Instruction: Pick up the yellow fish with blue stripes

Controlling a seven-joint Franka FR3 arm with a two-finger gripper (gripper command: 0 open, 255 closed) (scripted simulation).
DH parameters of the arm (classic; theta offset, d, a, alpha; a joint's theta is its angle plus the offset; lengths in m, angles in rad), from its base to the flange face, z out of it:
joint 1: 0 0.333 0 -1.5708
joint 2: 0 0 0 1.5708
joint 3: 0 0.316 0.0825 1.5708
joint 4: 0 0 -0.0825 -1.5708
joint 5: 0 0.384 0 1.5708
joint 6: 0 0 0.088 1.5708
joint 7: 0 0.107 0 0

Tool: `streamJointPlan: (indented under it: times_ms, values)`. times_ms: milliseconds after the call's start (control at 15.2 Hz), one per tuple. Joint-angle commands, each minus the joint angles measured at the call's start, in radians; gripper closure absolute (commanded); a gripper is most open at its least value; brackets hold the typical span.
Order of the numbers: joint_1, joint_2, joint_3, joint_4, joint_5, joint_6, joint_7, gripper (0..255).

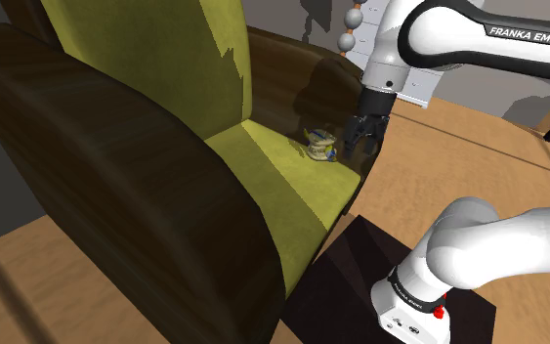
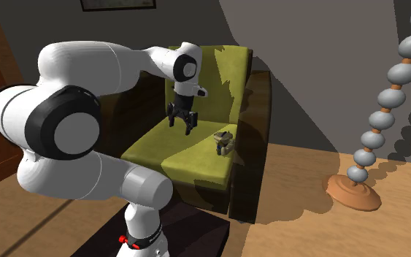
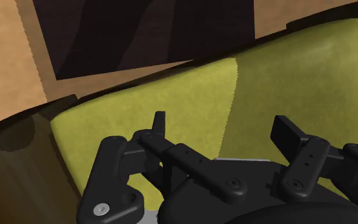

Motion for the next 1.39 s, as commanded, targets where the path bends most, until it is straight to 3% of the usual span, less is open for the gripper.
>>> streamJointPlan:
  times_ms: [0,660,1320]
  values:
    - [0.000,0.000,0.000,0.000,0.000,0.000,0.000,0]
    - [-0.030,0.394,0.004,0.208,-0.197,0.139,-0.068,0]
    - [-0.054,0.780,0.008,0.520,-0.397,0.179,-0.087,0]
